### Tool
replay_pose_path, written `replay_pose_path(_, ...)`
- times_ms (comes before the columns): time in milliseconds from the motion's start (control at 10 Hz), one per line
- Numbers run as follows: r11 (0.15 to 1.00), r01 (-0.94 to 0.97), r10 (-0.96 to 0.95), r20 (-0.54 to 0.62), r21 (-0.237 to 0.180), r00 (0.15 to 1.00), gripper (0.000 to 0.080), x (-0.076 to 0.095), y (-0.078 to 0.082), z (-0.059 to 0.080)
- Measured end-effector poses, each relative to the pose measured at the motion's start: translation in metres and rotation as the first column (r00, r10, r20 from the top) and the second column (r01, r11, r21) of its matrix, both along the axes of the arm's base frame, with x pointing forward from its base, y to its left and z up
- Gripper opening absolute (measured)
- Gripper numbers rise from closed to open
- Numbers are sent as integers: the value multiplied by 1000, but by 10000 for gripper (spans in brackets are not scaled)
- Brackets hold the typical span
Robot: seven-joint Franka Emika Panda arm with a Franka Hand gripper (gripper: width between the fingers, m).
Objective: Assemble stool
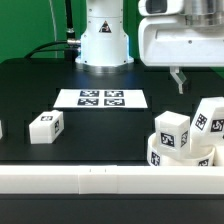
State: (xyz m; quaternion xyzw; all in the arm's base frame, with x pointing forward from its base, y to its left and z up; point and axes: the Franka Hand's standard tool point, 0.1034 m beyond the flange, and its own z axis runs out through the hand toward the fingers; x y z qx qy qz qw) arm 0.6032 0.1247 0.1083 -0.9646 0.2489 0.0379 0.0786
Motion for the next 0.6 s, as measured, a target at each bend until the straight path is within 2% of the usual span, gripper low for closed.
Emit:
replay_pose_path(200, 967, -255, 256, 56, -30, 965, 649, 3, 3, 1)
replay_pose_path(600, 863, -504, 506, 91, -43, 858, 649, 3, 0, 0)
